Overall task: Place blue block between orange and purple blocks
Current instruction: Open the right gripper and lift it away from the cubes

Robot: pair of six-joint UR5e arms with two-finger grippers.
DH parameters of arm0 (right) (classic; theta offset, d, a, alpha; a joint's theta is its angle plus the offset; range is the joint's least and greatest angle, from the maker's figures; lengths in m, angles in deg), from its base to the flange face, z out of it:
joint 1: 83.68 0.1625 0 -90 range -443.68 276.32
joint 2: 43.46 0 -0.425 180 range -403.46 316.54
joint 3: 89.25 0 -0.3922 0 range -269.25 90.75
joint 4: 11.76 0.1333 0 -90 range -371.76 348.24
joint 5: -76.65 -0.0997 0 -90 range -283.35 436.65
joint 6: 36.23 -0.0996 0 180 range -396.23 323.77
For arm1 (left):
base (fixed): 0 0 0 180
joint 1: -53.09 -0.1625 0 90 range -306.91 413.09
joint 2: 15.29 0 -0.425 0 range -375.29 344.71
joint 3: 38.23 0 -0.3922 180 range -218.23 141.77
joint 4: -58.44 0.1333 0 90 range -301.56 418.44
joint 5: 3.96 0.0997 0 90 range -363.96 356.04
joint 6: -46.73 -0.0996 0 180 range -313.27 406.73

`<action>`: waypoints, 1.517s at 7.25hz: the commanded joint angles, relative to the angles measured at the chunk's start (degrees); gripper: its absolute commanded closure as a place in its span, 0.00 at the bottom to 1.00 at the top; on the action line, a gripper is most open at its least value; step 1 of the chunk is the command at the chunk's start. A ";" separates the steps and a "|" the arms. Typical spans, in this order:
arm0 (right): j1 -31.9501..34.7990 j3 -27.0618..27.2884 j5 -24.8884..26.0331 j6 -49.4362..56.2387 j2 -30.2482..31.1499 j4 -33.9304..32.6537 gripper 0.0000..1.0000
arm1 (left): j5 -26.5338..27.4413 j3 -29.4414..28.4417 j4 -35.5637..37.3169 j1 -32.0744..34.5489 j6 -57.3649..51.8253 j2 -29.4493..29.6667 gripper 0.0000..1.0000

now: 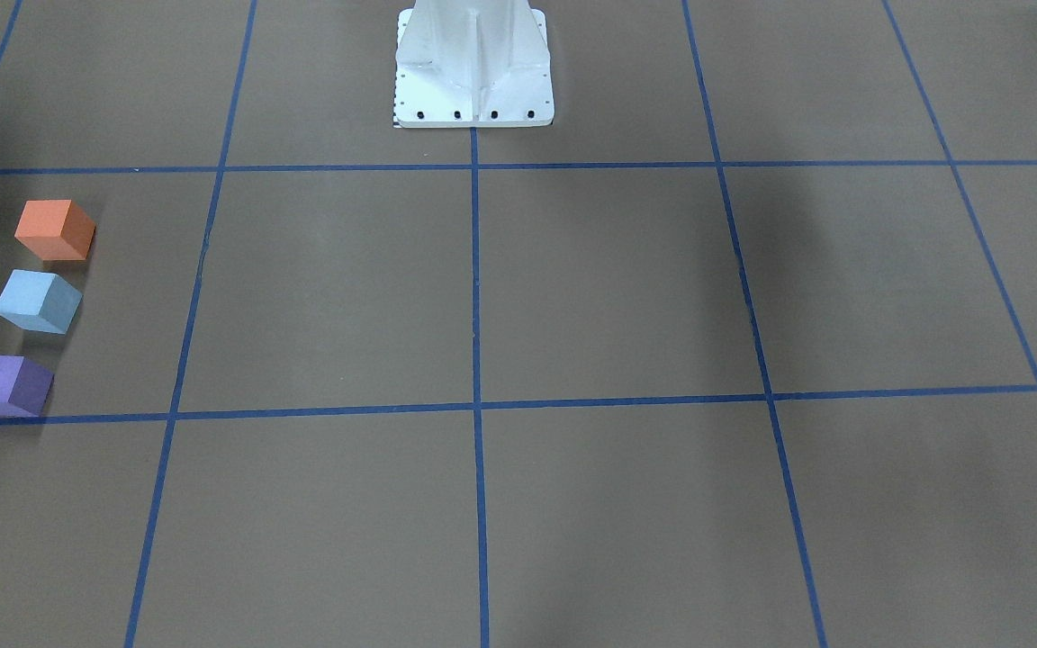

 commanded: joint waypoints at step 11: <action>1.45 -1.56 2.77 -5.41 2.00 4.97 0.00 | -0.08 0.73 -0.19 3.29 -2.54 -4.16 0.00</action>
